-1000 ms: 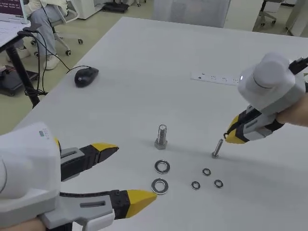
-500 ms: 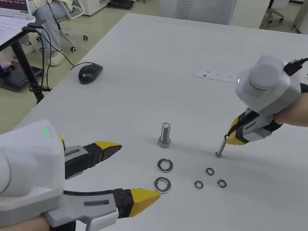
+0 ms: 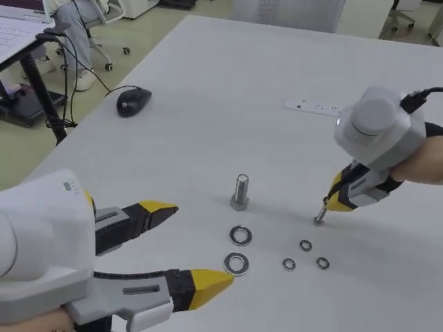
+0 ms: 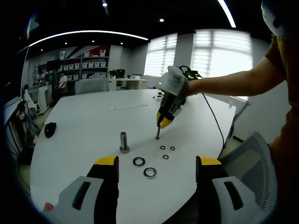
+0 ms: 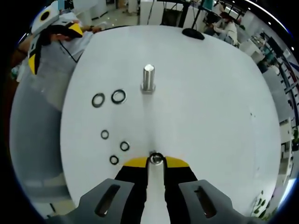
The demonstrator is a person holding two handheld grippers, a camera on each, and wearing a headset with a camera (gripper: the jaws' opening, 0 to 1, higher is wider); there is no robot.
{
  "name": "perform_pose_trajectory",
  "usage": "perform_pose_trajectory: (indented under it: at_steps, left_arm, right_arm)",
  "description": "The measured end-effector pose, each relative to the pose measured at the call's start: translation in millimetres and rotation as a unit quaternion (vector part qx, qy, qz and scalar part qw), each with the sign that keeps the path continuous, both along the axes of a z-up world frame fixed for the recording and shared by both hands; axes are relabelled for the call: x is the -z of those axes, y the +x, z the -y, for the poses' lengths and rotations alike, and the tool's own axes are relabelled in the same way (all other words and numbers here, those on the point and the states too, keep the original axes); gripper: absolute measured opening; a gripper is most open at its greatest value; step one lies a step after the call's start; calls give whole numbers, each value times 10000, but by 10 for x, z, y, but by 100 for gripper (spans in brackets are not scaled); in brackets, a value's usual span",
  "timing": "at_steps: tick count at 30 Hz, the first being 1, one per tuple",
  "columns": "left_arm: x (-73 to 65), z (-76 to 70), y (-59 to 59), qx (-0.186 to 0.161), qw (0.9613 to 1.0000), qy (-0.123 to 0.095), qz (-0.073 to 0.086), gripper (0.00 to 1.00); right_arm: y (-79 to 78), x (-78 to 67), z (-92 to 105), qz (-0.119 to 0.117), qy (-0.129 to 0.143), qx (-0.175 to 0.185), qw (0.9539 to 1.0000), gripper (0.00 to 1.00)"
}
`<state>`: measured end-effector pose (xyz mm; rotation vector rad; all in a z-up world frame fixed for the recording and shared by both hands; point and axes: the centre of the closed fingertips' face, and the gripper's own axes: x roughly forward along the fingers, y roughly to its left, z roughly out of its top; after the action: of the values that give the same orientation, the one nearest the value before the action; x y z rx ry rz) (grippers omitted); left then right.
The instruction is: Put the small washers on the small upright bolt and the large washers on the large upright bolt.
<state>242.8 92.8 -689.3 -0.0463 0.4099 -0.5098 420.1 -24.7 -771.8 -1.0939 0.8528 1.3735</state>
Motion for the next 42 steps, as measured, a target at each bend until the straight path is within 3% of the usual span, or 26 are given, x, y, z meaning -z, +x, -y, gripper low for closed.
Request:
perform_pose_trajectory:
  at_steps: [29, 42]
  left_arm:
    - [12, -14, -10, -46, 10000, -47, -31, 66]
    - [6, 0, -19, -12, 10000, -16, -37, 66]
  right_arm:
    - [-25, 386, -7, -75, -48, -110, 9999, 13]
    - [-30, 358, 15, -88, 17, -113, 9999, 16]
